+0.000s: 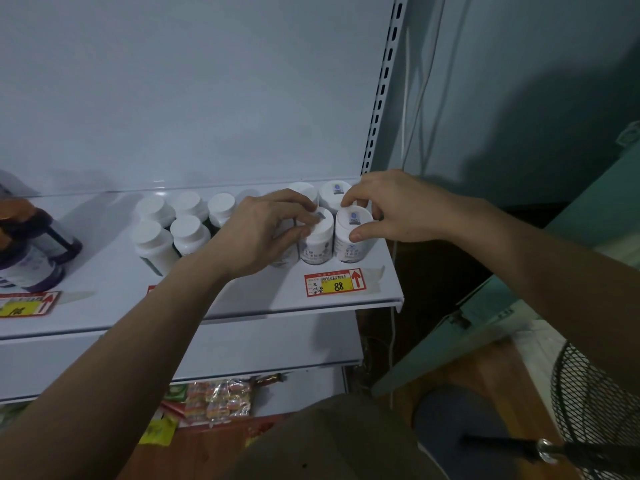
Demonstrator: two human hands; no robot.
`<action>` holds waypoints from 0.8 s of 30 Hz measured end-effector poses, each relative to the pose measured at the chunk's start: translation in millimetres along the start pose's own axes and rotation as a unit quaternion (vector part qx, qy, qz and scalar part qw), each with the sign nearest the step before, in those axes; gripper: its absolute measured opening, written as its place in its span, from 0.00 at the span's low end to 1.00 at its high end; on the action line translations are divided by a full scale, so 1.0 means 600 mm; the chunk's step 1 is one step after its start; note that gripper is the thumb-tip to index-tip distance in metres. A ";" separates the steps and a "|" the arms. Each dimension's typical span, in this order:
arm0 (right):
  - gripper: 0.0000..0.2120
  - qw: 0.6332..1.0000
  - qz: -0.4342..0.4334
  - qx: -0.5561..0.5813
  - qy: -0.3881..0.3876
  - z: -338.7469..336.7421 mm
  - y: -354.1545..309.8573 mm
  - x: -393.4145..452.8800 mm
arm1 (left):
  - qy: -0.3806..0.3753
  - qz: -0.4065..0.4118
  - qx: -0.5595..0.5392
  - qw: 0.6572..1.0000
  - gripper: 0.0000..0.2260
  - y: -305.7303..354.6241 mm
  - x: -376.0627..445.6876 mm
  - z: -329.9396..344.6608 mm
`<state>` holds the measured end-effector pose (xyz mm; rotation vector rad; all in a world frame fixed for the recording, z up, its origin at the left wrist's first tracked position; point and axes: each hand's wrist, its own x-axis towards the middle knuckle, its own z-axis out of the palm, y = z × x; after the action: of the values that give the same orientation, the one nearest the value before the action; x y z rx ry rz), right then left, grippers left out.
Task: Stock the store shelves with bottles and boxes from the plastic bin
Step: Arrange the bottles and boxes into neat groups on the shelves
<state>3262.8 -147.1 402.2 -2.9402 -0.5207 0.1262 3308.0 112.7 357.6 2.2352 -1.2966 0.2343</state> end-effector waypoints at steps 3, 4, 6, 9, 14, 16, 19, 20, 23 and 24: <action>0.28 1.000 0.007 -0.002 0.007 0.004 0.001 -0.002 | -0.001 -0.002 -0.002 1.000 0.10 0.002 0.000 -0.001; 0.28 1.000 0.010 -0.001 0.007 0.006 0.000 -0.003 | -0.001 -0.001 -0.001 1.000 0.09 0.002 0.000 -0.001; 0.28 1.000 0.017 -0.002 0.010 0.007 -0.001 -0.004 | -0.002 -0.001 0.001 1.000 0.09 0.004 0.001 -0.001; 0.28 0.999 0.027 0.002 0.017 0.006 -0.003 -0.005 | -0.006 -0.001 0.008 1.000 0.09 0.006 0.002 -0.002; 0.29 0.999 0.033 0.014 0.014 0.007 -0.006 -0.012 | -0.016 -0.004 0.021 1.000 0.10 0.010 0.000 -0.005; 0.30 0.999 0.037 0.022 0.015 0.002 -0.007 -0.017 | -0.020 -0.004 0.026 0.999 0.11 0.012 -0.004 -0.008; 0.23 0.997 0.020 0.037 0.062 -0.008 -0.009 -0.020 | 0.017 -0.024 0.018 0.999 0.11 0.016 -0.017 -0.018; 0.20 0.997 0.001 0.033 0.077 -0.012 -0.014 -0.018 | 0.035 -0.036 0.019 0.999 0.11 0.016 -0.023 -0.022; 0.16 0.996 -0.073 0.008 0.050 -0.023 -0.040 0.003 | 0.064 -0.067 0.036 0.995 0.09 0.020 -0.034 -0.027; 0.16 0.995 -0.093 -0.004 0.032 -0.024 -0.050 0.014 | 0.065 -0.076 0.042 0.994 0.09 0.021 -0.036 -0.026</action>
<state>3262.5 -118.3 420.8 -2.8742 -0.7831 0.0066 3287.8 132.4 366.4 2.3346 -1.0604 0.3784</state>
